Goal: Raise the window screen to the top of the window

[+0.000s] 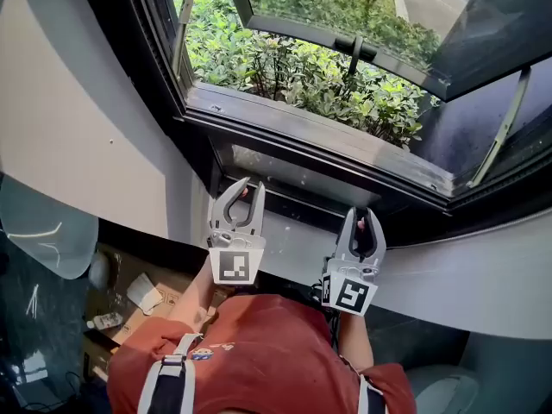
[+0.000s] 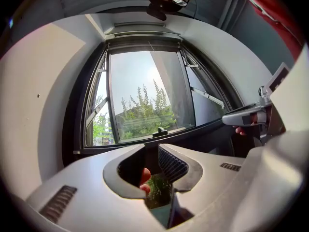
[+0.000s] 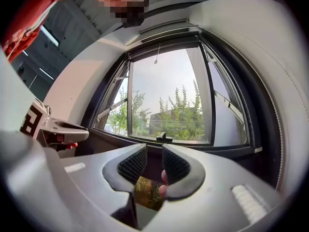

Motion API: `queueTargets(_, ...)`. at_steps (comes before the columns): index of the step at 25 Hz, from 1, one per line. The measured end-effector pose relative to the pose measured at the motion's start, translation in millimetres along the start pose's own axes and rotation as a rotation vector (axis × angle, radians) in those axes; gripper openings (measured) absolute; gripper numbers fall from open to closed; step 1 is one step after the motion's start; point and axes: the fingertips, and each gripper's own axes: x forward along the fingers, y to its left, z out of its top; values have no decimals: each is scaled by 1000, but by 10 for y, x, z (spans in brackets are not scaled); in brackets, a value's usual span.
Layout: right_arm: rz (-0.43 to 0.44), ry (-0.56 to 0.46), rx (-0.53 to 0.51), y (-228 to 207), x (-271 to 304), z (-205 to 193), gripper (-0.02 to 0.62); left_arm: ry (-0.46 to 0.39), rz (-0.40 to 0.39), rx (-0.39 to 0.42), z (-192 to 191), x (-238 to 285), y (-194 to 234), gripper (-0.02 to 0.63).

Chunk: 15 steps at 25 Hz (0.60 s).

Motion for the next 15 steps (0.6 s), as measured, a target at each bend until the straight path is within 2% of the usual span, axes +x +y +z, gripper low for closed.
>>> queueTargets(3,2,29,3,-24,-26,-100,107,37,-4,-12,-110,-32,-23,91)
queueTargets(9,-7,47,-8,-67,-24,-155,107,33,-11,6,-149,-48,0,91)
queueTargets(11,-4,48,-12,-62,-17,-152,107,40,-10,-20,-166,-49,-4,89)
queueTargets(13,-4,41,-23,-49,-16,-134,106,45,-5,-29,-176,-57,-1,59)
queueTargets(14,-10,35,-28,-52,-20,-122,78,47,-2,-34,-180,-61,-5,32)
queueTargets(15,-16,31,-33,-58,-24,-112,12,53,-3,-40,-186,-63,-15,13)
